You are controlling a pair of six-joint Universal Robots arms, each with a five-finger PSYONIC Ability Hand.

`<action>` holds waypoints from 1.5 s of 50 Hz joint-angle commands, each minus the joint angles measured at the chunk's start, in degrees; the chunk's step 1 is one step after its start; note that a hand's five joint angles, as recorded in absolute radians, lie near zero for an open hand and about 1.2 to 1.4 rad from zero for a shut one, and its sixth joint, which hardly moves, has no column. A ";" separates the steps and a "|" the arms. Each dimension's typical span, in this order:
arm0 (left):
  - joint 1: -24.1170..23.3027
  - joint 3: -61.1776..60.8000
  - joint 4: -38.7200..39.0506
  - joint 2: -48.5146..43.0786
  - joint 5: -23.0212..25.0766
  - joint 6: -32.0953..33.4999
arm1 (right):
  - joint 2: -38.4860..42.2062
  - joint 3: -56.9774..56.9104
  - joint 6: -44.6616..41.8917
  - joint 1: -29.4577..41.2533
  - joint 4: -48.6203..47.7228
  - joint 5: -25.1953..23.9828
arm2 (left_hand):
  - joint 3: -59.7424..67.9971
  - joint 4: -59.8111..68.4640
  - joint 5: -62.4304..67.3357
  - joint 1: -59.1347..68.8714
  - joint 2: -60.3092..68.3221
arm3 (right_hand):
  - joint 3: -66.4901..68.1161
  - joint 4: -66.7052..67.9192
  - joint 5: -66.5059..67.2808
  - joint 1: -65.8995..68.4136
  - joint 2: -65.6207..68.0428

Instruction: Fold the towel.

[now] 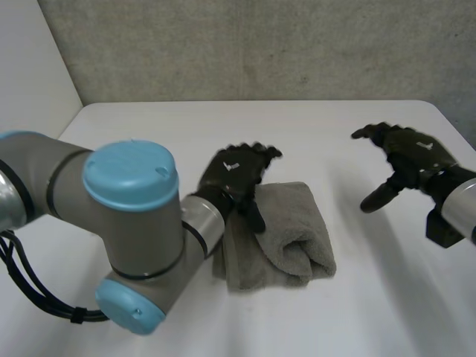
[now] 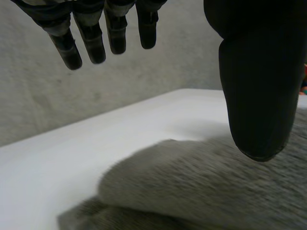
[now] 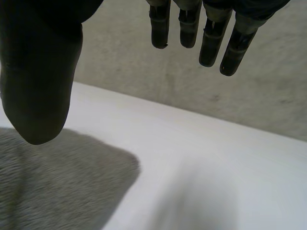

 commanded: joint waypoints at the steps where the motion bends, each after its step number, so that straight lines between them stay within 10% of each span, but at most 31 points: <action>1: -2.93 -2.94 -1.51 -2.19 1.15 0.84 | 0.41 -0.70 -0.77 -1.54 -0.98 -0.18 | 10.96 10.97 11.04 10.80 11.00 | -3.93 -4.67 -3.60 -3.39 -4.16; 15: -3.37 0.22 -0.90 -6.86 0.71 4.89 | 5.60 0.62 -7.63 -0.92 -2.13 0.44 | 15.19 15.19 15.26 15.03 15.22 | -3.93 -4.67 -3.60 -3.39 -4.16; 20: -3.55 0.57 -0.81 -8.00 0.36 4.98 | 8.84 0.10 -7.80 -0.57 -3.35 0.61 | 50.42 50.43 50.50 50.26 50.46 | -3.93 -4.67 -3.60 -3.39 -4.16; 30: -2.41 -7.85 -0.29 -0.81 0.44 5.24 | 13.94 -4.20 -7.63 6.45 -2.74 1.05 | 60.61 60.61 60.68 60.45 60.64 | -3.93 -4.67 -3.60 -3.39 -4.16; 47: 0.14 -19.03 5.08 1.85 0.44 13.95 | 23.00 -12.82 -2.00 19.82 -1.86 3.07 | 36.38 36.39 36.46 36.22 36.41 | -3.93 -4.67 -3.60 -3.39 -4.16; 56: 1.63 -20.17 5.78 4.30 0.18 14.12 | 28.62 -16.07 -2.44 21.31 0.16 5.09 | 3.46 3.47 3.54 3.30 3.50 | -3.93 -4.67 -3.60 -3.39 -4.16; 75: 4.71 -11.74 4.11 13.28 -0.96 12.11 | 27.05 -14.93 -3.41 22.28 -0.19 10.36 | -1.63 -1.63 -1.56 -1.79 -1.60 | -3.93 -4.67 -3.60 -3.39 -4.16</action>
